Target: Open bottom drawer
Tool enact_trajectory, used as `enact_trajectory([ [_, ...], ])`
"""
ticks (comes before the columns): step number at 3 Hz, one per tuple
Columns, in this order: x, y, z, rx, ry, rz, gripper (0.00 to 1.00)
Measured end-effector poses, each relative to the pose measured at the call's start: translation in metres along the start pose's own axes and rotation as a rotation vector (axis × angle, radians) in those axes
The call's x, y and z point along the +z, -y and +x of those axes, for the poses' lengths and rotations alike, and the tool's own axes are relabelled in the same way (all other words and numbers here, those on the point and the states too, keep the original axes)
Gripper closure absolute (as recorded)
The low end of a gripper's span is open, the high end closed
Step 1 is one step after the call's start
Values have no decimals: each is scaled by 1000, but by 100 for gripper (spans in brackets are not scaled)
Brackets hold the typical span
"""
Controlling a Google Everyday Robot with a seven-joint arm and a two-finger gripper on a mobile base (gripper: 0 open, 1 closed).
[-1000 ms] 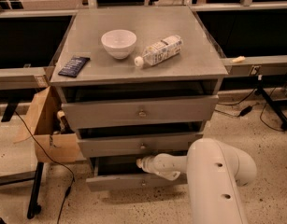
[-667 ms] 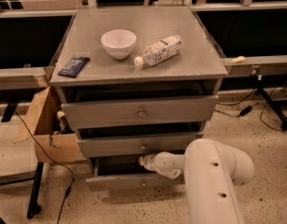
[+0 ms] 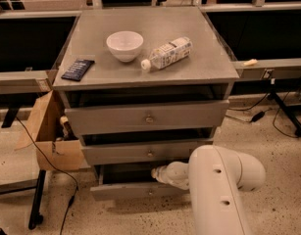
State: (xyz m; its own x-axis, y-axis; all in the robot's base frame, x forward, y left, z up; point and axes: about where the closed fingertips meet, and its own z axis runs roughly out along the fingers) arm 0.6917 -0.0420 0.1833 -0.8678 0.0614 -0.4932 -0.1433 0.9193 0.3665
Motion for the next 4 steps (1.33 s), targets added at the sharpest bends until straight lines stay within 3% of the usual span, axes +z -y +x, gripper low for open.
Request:
enact_trajectory([
  [1,-12,9,8,-4,-33,40,100],
  [3,-56,7,35,-68,-180,148,100],
  [4,-60,6,48,-58,-238,167,100],
])
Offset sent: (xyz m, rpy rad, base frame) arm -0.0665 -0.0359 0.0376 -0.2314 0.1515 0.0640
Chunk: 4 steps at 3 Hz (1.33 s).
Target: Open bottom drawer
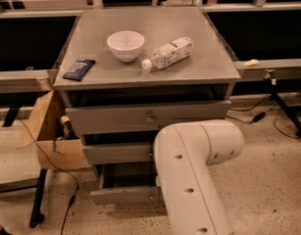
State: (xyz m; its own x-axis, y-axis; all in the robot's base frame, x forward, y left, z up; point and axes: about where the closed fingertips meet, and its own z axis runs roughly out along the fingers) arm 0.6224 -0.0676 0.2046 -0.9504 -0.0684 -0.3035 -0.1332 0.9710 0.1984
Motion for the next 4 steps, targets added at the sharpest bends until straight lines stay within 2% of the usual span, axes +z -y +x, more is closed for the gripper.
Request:
enact_trajectory([
  [1,-1,0,0,0,0,0,100],
  [3,0,1,22,22,-68,3,100],
  [4,-4,0,21,22,-73,3,100],
])
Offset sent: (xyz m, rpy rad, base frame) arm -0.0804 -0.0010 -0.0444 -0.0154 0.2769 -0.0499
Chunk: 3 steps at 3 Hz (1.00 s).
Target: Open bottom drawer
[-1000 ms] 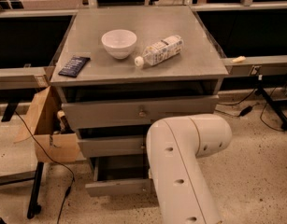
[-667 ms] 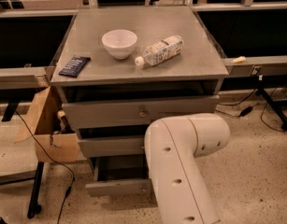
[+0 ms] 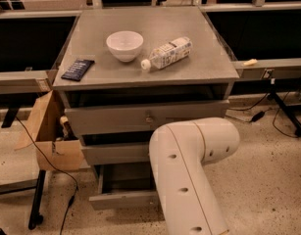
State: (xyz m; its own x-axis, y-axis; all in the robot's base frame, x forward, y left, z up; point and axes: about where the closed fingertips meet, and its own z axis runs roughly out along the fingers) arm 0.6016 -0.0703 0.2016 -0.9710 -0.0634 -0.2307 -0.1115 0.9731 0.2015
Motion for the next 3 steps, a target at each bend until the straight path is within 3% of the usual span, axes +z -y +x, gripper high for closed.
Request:
enact_trajectory([
  [3,-1,-3,13,-31,-50,-20,100],
])
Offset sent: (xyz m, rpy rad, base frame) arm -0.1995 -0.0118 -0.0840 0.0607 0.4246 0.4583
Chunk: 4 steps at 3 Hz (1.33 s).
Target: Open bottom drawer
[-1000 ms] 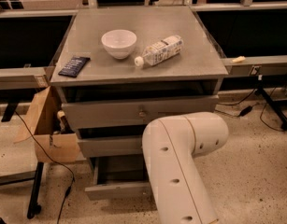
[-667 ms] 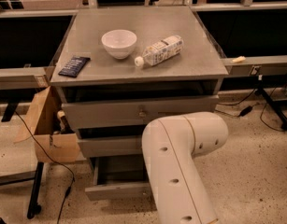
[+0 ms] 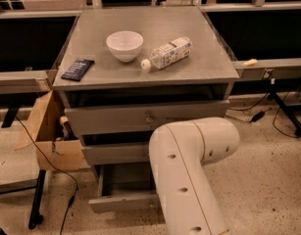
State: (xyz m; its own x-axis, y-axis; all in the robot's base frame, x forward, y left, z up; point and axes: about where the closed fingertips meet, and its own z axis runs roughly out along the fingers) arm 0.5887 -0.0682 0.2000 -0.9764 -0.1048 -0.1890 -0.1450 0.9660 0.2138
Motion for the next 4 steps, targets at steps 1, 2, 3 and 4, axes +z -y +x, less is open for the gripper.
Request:
enact_trajectory([
  [1,0,-2,3,-22,-9,-14,100],
  [2,0,-2,3,-22,-9,-14,100],
  [3,0,-2,3,-36,-18,-15,100],
  [4,-1,-2,3,-47,-24,-17,100],
])
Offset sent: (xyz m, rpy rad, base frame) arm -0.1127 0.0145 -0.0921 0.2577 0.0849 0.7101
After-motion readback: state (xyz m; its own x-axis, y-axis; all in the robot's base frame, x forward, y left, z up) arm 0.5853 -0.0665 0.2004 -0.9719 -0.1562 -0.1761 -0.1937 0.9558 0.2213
